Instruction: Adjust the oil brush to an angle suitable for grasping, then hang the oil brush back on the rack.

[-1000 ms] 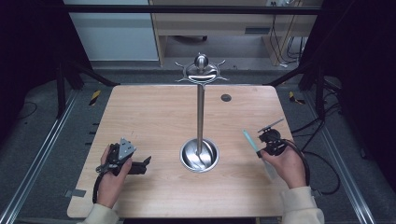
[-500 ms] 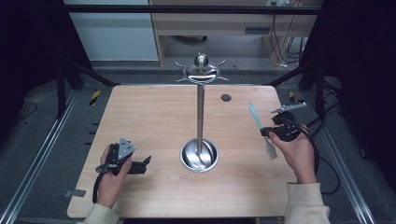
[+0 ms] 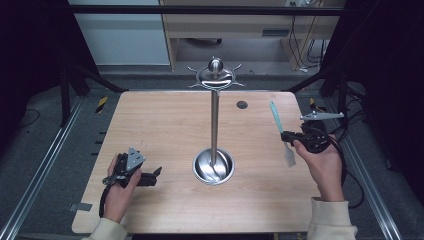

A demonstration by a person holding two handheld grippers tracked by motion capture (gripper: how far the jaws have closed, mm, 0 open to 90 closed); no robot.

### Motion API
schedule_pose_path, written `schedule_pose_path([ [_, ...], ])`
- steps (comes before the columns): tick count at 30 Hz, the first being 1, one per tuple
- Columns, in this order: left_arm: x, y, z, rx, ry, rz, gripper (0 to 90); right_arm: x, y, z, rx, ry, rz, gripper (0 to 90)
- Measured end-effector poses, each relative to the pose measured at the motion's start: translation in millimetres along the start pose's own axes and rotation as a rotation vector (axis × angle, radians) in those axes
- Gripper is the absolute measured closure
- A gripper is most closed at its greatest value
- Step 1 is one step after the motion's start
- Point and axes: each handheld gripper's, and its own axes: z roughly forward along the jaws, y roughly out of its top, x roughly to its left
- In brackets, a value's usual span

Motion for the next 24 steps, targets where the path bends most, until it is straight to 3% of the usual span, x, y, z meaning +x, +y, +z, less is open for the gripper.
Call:
schedule_pose_path([
  [7, -0.8, 0.4, 0.1, 0.001, -0.002, 0.002, 2.5, -2.9, 0.0, -9.1, -0.045, 0.026, 0.010, 82.5],
  [11, -1.2, 0.4, 0.3, 0.002, -0.002, 0.004, 2.5, -2.3, 2.2, -19.7, -0.102, 0.054, 0.001, 82.5],
  [24, -0.8, 0.3, -0.3, 0.002, -0.004, 0.006, 2.5, 14.3, 11.9, -44.2, -0.226, 0.099, -0.033, 82.5],
])
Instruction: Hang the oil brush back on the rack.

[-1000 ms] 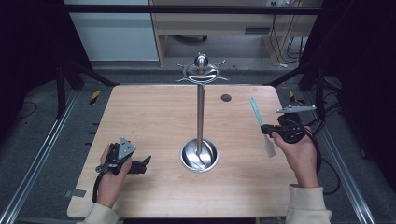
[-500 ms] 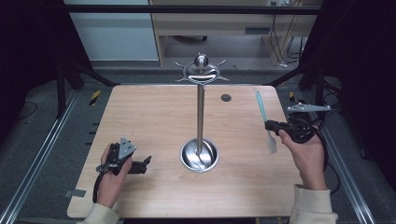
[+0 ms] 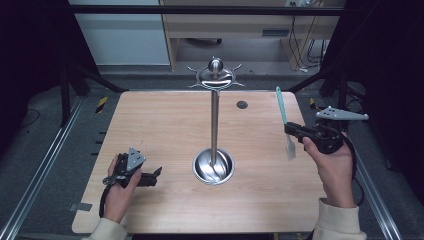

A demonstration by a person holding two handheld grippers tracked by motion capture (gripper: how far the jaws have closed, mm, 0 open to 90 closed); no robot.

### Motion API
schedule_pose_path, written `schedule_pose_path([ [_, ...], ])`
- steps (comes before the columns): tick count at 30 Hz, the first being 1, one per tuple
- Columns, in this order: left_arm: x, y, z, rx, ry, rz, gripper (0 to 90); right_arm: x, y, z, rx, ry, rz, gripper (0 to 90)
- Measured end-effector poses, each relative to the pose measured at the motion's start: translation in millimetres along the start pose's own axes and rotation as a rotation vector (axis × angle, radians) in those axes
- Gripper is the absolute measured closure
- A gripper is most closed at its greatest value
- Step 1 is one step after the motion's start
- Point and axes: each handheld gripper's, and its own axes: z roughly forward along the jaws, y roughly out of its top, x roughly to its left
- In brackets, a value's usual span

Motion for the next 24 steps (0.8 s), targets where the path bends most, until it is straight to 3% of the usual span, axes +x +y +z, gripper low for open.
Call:
schedule_pose_path([
  [11, 0.0, 0.1, 0.4, 0.000, 0.001, -0.001, 2.5, 15.9, 9.6, -10.6, -0.082, 0.049, -0.039, 82.5],
  [24, 0.2, 0.2, 0.2, -0.001, 0.001, -0.001, 2.5, 28.9, 15.8, -15.7, -0.123, 0.088, -0.074, 82.5],
])
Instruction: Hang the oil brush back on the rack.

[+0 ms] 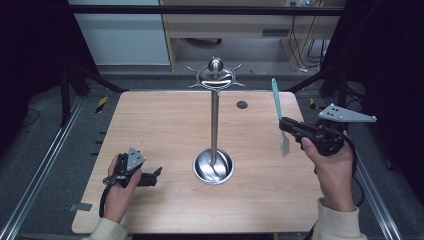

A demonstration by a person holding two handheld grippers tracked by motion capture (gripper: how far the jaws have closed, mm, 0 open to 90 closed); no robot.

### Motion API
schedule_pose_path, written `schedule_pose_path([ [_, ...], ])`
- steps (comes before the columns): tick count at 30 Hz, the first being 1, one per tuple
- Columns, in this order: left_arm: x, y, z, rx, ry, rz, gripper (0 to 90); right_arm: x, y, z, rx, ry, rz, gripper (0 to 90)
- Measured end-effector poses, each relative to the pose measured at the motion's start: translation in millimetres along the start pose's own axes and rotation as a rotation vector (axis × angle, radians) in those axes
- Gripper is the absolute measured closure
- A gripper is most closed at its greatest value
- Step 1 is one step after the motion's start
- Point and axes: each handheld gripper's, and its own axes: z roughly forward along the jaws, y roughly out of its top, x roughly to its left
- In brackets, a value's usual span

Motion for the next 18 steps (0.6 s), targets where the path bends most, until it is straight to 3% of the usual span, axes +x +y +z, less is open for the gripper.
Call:
schedule_pose_path([
  [18, 0.0, 0.0, -0.1, -0.001, -0.001, -0.001, 2.5, 13.0, 4.6, 2.1, -0.026, 0.044, -0.028, 82.5],
])
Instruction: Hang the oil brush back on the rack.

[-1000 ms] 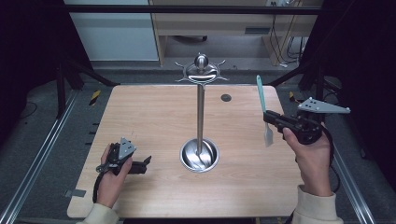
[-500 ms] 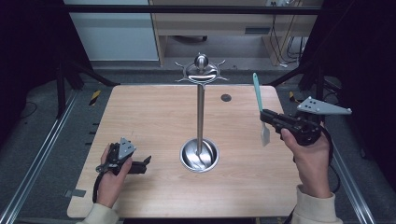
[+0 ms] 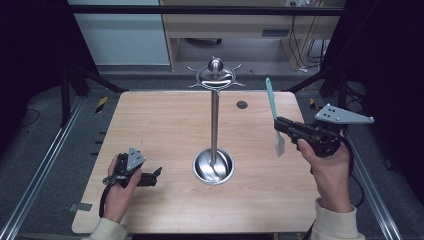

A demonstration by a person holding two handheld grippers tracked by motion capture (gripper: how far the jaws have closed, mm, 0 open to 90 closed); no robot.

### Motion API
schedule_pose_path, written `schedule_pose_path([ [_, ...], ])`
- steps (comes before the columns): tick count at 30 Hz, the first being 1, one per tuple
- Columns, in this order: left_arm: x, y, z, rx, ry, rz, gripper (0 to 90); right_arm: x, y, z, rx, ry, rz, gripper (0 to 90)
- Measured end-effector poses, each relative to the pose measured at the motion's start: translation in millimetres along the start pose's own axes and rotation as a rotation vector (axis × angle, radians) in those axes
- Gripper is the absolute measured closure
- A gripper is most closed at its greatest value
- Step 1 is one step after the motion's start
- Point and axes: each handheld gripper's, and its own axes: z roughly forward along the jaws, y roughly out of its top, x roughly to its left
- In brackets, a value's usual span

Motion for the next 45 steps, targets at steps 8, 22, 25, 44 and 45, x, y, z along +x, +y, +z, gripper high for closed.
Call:
schedule_pose_path([
  [8, -0.1, 0.0, 0.0, 0.001, 0.000, 0.001, 2.5, 8.0, 2.5, 4.0, -0.008, 0.028, -0.017, 82.4],
  [22, -0.1, -0.1, -0.2, 0.003, 0.000, 0.002, 2.6, 21.3, 7.0, 9.0, -0.044, 0.090, -0.053, 82.4],
  [25, -0.2, -0.2, -0.4, 0.002, 0.000, 0.002, 2.6, 22.4, 7.5, 8.9, -0.051, 0.102, -0.053, 82.4],
  [44, -0.9, -0.6, -0.3, 0.003, -0.001, 0.001, 2.5, 26.4, 7.5, 13.3, -0.038, 0.137, -0.069, 82.4],
  [45, -1.0, -0.6, -0.3, 0.003, -0.001, 0.001, 2.6, 26.5, 7.5, 13.4, -0.036, 0.138, -0.070, 82.4],
])
